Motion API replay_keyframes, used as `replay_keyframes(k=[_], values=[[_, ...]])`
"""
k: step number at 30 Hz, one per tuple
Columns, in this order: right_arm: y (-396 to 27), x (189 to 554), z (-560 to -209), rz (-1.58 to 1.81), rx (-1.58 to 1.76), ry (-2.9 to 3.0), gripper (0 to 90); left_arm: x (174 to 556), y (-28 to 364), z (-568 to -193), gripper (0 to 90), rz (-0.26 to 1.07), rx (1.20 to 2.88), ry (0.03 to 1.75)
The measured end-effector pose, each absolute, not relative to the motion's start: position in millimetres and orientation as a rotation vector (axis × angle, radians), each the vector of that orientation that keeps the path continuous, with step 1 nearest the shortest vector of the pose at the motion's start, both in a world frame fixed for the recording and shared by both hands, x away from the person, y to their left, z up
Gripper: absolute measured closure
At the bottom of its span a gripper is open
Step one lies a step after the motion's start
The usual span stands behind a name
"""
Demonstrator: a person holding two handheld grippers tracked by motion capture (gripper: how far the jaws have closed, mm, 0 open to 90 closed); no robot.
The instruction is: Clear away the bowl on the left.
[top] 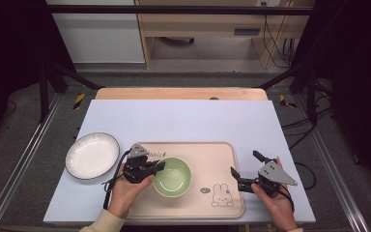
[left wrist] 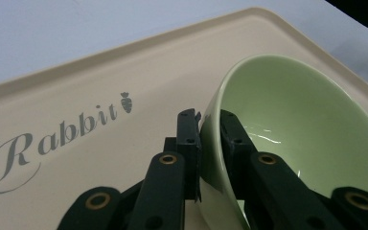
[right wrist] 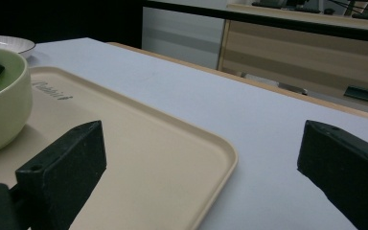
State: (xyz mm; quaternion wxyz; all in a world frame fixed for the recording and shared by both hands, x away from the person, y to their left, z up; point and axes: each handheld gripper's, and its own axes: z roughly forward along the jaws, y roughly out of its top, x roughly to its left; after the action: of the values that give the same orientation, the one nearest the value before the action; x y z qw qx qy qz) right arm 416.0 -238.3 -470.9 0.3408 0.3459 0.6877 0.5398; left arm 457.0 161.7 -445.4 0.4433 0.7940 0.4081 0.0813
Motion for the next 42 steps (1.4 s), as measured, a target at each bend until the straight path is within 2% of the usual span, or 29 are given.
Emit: replay_keyframes(k=[13,17,29,31,42], values=[[-238.4,416.3,-471.3,1.4,0.898,1.792,2.9,459.7,163.2,-448.0,80.8,0.198,1.978,1.03],[-238.3,416.4,-471.4,1.4,0.897,1.792,2.9,460.8,163.8,-449.4,75.7,0.194,1.982,1.04],[-238.2,416.4,-471.6,1.4,0.899,1.792,2.9,459.4,165.8,-443.1,74.4,0.249,1.965,1.017],[-238.2,416.4,-471.7,1.399,0.9,1.794,2.9,459.4,165.5,-442.7,70.9,0.252,1.959,1.015],[-238.0,416.4,-471.9,1.396,0.9,1.799,3.0,462.0,166.2,-435.4,38.7,0.241,1.947,1.029]])
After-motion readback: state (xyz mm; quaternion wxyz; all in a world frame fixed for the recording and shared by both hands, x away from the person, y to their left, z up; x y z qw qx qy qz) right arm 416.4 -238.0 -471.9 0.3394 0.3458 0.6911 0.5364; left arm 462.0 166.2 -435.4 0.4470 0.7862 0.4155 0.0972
